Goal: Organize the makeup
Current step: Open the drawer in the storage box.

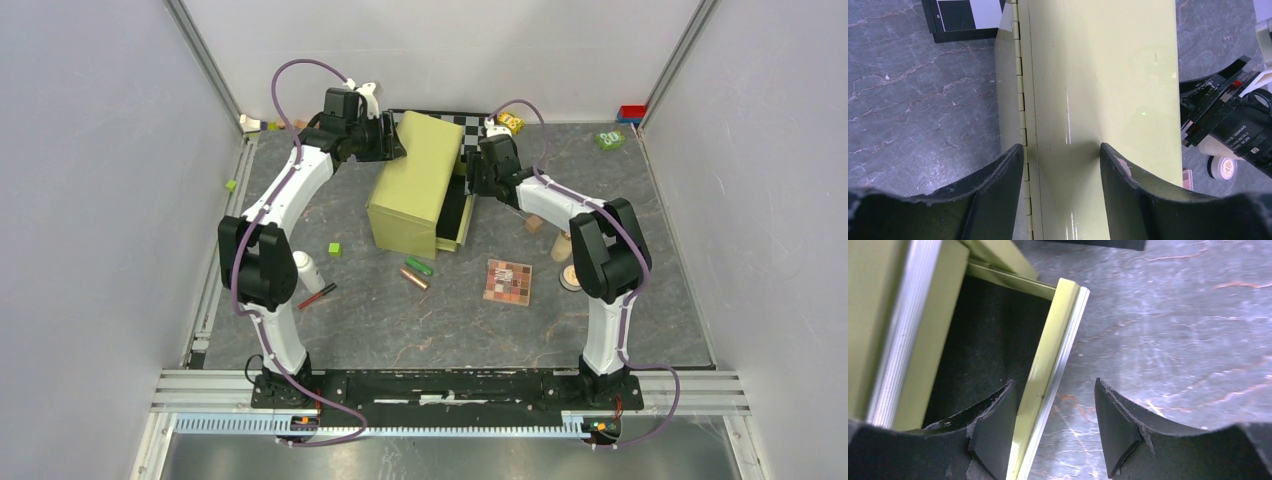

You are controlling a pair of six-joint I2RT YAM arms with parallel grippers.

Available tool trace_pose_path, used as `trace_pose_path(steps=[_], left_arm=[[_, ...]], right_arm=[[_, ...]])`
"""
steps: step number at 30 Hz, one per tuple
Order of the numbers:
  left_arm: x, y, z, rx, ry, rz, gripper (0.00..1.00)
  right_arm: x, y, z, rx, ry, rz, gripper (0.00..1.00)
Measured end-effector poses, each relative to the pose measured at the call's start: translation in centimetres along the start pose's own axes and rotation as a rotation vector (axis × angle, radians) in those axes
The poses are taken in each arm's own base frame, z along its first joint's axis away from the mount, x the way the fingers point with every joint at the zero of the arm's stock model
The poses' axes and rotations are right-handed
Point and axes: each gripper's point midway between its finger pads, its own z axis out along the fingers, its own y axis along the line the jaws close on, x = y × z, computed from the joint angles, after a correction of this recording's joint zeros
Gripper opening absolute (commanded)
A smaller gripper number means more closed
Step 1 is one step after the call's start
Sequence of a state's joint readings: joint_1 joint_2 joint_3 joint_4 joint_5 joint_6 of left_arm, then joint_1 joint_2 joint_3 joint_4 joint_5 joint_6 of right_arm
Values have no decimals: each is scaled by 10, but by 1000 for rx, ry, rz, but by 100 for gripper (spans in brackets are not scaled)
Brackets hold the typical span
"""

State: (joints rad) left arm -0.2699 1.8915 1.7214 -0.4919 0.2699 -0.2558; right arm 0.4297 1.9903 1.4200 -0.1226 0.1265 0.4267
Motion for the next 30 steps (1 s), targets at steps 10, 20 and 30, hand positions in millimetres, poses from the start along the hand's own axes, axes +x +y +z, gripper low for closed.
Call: trace_pose_path(steps=[10, 20, 30], left_arm=[[-1, 1, 0, -6, 2, -1, 62], [-1, 1, 0, -7, 2, -1, 62], [-1, 1, 0, -7, 2, -1, 62]], right_arm=[[-8, -41, -15, 214, 18, -128, 67], [-11, -57, -27, 298, 24, -161, 70], [-40, -56, -52, 292, -58, -140, 76]])
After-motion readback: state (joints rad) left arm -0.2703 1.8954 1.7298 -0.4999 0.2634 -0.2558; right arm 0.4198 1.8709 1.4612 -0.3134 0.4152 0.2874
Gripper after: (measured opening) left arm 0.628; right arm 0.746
